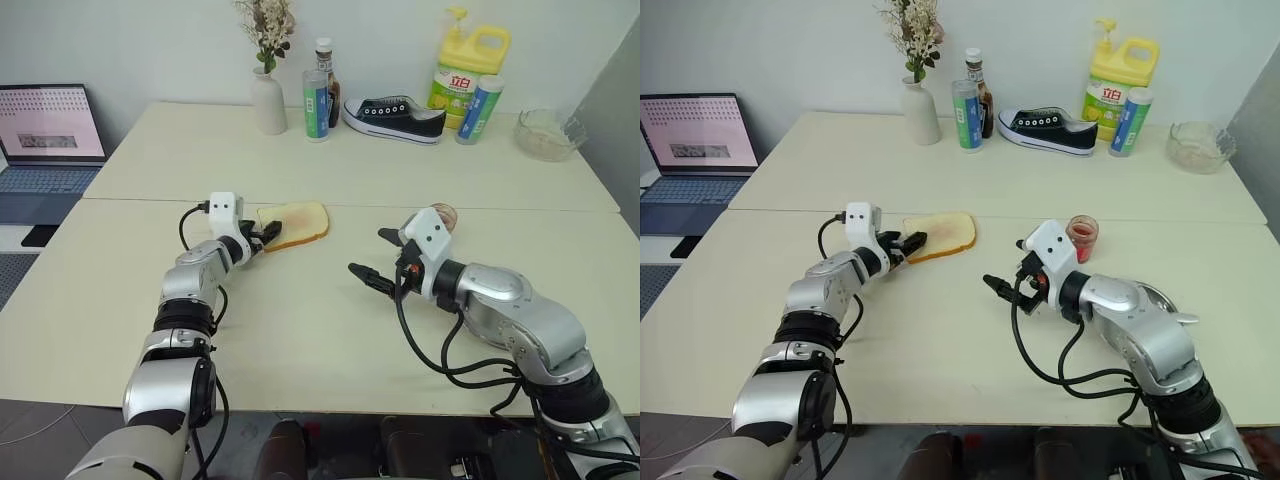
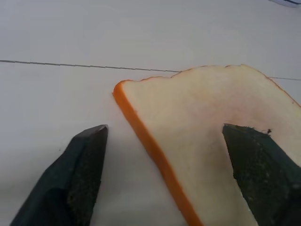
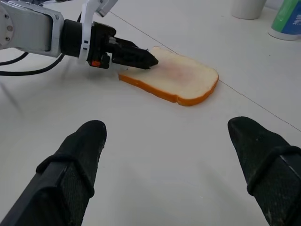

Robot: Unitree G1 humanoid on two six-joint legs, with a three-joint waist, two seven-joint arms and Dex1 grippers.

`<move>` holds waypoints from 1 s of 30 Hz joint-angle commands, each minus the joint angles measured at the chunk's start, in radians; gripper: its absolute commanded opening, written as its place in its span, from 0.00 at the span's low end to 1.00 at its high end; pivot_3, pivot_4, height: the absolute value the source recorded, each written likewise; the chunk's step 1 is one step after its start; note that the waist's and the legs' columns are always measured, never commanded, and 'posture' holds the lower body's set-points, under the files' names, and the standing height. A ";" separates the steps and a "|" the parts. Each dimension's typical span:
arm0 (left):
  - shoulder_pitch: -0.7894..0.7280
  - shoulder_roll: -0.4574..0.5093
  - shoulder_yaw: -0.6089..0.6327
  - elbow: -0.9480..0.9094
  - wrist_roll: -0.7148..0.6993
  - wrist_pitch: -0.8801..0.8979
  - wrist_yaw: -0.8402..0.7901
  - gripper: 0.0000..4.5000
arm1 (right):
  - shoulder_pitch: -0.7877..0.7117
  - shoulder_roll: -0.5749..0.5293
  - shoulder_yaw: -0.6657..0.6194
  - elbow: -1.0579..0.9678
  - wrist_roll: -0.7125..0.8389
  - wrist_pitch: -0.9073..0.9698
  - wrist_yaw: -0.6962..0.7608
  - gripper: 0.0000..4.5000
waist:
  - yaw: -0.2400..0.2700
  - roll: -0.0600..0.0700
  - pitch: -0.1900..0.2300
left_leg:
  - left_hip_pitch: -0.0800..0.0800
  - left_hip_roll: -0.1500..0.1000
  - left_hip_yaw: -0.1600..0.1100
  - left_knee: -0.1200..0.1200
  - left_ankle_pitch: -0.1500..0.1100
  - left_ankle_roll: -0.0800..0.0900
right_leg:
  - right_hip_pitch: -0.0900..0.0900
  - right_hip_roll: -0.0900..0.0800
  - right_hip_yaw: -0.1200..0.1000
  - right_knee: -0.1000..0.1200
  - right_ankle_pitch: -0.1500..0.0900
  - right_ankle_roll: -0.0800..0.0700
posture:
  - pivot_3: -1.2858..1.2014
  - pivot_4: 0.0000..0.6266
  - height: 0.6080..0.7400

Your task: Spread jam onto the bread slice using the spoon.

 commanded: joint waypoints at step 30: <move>0.218 0.312 -0.164 -1.025 -0.413 0.576 -0.609 0.00 | 0.186 -0.257 -0.611 -0.286 0.788 0.376 0.072 1.00 | -0.019 0.000 0.000 | 0.000 0.002 0.002 -0.003 0.000 0.000 | -0.002 0.001 0.002 -0.001 -0.001 0.000 | 0.52 0.24 1.00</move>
